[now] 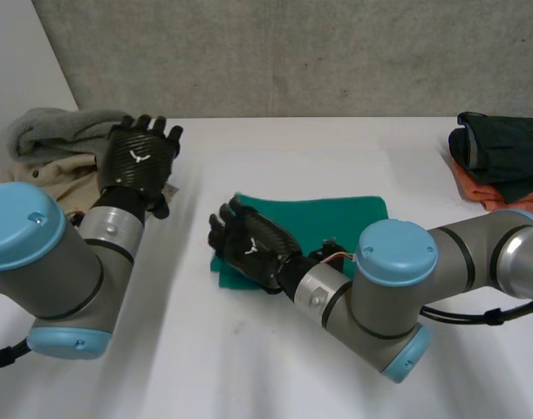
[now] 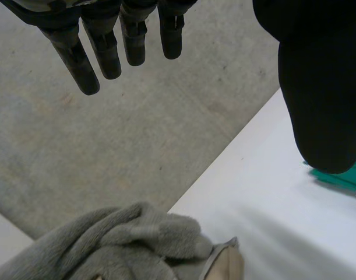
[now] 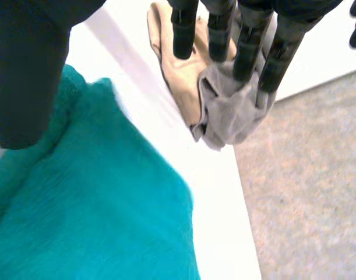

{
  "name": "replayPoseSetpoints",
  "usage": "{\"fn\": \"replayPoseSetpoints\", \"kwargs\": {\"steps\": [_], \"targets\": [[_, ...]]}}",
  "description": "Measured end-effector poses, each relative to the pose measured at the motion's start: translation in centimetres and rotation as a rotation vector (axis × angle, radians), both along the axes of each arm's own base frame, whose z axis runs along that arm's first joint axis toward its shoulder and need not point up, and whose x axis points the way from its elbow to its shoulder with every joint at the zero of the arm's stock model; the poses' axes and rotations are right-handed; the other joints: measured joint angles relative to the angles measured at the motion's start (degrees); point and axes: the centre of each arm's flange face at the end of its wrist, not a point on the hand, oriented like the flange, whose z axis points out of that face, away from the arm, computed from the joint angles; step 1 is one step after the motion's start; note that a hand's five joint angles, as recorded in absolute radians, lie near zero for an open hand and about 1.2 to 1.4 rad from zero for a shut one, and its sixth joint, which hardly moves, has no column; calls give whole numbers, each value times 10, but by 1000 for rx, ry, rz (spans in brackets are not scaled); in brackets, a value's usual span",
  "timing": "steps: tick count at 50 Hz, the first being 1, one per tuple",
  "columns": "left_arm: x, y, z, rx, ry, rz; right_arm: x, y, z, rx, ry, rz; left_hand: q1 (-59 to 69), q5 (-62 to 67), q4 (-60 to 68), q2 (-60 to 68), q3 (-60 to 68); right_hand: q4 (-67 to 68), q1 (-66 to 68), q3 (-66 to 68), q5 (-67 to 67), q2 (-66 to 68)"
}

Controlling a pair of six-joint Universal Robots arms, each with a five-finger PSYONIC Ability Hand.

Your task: Fold the laundry.

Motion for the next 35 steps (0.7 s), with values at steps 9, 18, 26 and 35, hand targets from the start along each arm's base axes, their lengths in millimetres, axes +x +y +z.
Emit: {"fn": "replayPoseSetpoints", "kwargs": {"steps": [9,18,26,35], "targets": [[-28,11,-1,-15,-3,-79,-72,-53,33,260,-118,-432,0,0,0,0,0,-39,-17,-49,-39,-34],[-49,20,1,-30,5,-135,-144,-74,15,523,-105,-670,0,0,0,0,0,94,104,95,86,114],[-50,21,0,-27,4,-139,-173,-98,-11,472,23,-742,0,0,0,0,0,508,418,510,482,517],[-44,23,6,-32,7,-127,-120,-105,42,301,-96,-622,0,0,0,0,0,510,427,510,485,517]]}}
